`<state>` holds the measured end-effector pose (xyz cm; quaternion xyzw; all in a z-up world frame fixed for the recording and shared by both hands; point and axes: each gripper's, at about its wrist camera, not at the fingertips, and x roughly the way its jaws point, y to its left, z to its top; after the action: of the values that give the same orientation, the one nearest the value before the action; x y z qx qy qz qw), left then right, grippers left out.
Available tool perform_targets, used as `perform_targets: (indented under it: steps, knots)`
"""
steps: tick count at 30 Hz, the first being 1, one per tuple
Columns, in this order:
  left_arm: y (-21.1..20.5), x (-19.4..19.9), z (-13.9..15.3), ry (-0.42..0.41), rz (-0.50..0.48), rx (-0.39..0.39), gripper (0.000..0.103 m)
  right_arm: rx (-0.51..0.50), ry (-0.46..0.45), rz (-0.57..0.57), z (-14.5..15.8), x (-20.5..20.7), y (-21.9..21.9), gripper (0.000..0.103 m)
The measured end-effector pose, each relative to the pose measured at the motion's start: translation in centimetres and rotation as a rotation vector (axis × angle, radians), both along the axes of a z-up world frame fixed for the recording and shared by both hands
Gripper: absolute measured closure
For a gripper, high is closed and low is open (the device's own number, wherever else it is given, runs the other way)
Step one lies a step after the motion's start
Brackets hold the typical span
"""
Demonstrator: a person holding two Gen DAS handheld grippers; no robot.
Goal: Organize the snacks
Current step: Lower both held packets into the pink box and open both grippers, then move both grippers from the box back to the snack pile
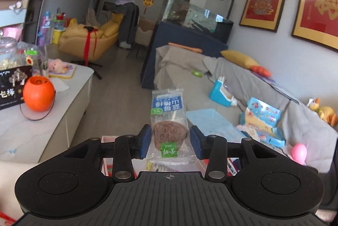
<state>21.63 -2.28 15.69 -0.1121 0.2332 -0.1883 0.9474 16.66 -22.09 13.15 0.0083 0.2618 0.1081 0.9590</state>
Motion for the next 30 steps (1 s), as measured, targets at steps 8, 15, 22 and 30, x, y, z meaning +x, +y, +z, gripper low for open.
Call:
perform_targets:
  steps: [8, 15, 22, 30]
  knots:
    - [-2.1, 5.1, -6.7, 0.217, -0.055, 0.064, 0.059, 0.020, 0.100, 0.007, -3.9, 4.4, 0.7, 0.033]
    - [1.1, -2.8, -5.5, 0.139, -0.029, 0.169, 0.059, 0.041, 0.117, 0.018, -4.5, 3.0, 0.6, 0.029]
    - [9.6, -12.5, -4.8, 0.104, 0.158, 0.179, 0.059, 0.076, 0.162, 0.131, -4.3, 0.0, 5.5, 0.029]
    - [18.3, -20.6, -6.3, 0.164, 0.398, 0.180, 0.059, 0.126, 0.353, 0.364, -6.9, -4.3, 15.6, 0.019]
